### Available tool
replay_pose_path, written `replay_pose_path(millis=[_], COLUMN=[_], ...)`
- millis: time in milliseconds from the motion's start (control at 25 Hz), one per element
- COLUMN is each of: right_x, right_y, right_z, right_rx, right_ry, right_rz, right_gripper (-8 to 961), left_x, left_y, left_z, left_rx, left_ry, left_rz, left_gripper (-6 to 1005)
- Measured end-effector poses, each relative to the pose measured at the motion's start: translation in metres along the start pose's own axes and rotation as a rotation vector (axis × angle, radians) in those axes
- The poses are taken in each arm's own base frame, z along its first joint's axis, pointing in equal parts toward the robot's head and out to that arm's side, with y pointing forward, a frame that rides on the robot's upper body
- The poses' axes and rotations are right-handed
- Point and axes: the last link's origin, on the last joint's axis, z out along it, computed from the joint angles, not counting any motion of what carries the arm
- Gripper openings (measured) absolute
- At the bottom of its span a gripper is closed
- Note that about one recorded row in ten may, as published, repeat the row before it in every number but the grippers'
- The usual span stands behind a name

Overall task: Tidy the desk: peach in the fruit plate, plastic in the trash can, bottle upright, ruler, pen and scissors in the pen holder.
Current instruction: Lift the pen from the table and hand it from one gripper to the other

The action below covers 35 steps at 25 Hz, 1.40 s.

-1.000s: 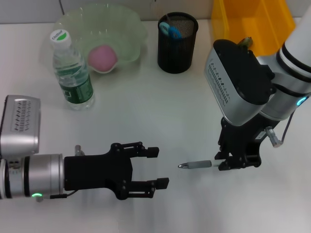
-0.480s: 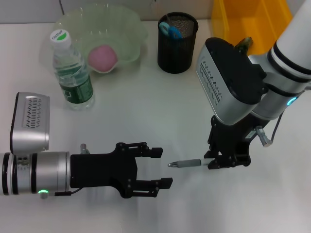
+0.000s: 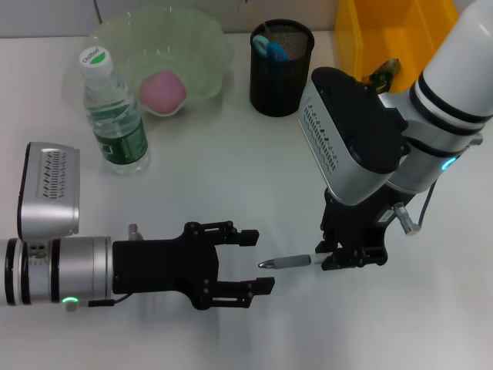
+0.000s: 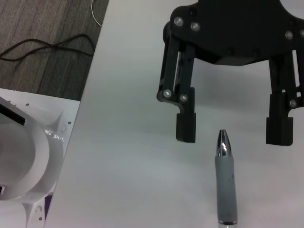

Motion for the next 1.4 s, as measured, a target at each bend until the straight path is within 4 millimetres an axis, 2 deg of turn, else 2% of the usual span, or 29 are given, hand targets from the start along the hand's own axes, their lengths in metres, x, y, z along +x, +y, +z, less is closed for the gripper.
replay_pose_path(millis=[1400], right_x=[-0.0059], right_y=[-0.0042], right_z=[-0.0032], right_rx=[0.016], right_ry=[-0.009], right_rz=[-0.015], right_gripper=[138], left_x=[0.0023], left_y=[-0.003], left_z=[0.0002], left_rx=[0.006], left_ry=[-0.002], left_rz=[0.006], left_gripper=[769])
